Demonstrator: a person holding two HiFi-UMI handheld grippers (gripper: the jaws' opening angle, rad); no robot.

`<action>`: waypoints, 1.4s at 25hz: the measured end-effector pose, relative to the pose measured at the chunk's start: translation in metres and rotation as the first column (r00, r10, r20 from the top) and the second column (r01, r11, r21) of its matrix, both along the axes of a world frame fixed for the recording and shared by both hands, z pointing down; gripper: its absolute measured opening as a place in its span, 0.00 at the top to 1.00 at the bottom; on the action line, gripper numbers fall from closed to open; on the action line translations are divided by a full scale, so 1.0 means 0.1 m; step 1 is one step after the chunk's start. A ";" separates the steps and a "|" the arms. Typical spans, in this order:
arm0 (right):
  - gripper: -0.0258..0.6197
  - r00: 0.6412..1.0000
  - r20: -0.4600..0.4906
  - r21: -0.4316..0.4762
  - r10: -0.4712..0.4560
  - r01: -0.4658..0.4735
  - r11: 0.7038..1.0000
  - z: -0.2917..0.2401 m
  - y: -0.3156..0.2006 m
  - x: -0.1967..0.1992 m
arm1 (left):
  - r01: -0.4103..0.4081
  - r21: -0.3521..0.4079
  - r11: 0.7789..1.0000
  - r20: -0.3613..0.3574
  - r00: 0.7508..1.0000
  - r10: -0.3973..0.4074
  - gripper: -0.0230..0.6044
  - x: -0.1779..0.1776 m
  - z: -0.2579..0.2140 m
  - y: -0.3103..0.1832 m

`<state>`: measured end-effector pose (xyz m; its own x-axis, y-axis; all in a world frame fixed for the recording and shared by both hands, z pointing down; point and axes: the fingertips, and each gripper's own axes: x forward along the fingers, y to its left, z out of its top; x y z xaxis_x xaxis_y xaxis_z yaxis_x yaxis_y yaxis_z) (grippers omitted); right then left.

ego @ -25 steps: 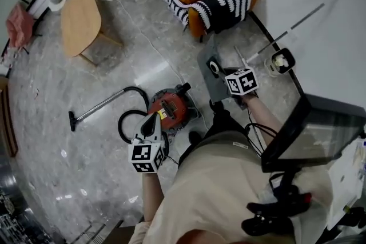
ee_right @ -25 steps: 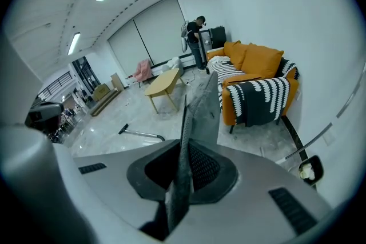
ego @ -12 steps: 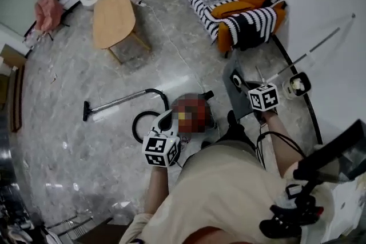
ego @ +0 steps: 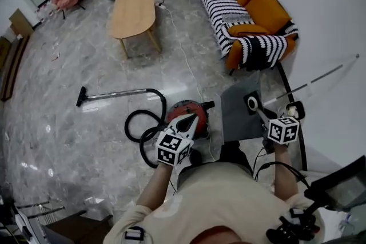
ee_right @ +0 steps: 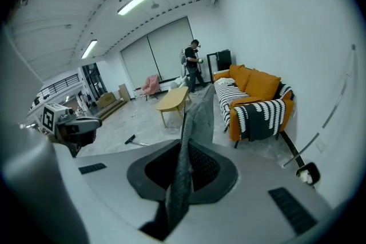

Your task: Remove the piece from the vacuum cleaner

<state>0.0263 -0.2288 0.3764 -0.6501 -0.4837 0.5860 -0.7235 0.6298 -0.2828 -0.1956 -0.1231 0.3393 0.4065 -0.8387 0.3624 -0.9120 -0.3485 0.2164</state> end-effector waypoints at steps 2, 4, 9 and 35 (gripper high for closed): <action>0.92 0.999 0.024 0.004 0.032 -0.033 0.999 -0.13 0.09 0.18 | -0.040 -0.002 0.999 -0.001 0.999 0.040 0.98 0.16 -0.03 -0.02; 0.92 0.997 0.042 0.014 0.059 -0.060 0.998 -0.23 0.13 0.36 | -0.076 0.003 0.997 0.011 0.997 0.076 0.98 0.33 -0.10 -0.04; 0.92 0.997 0.058 0.068 0.050 -0.054 0.996 -0.32 0.24 0.65 | -0.088 0.022 0.996 0.060 0.994 0.087 0.98 0.67 -0.29 0.04; 0.92 0.976 0.164 -0.076 -0.141 0.155 0.985 0.30 1.33 2.02 | 0.194 -0.066 0.979 0.155 0.971 -0.182 0.98 2.04 -0.21 1.58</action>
<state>0.2284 -0.0961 0.4060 -0.7981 -0.3263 0.5065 -0.5660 0.6943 -0.4445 0.0079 0.0351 0.3182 0.1812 -0.8610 0.4752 -0.9834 -0.1545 0.0950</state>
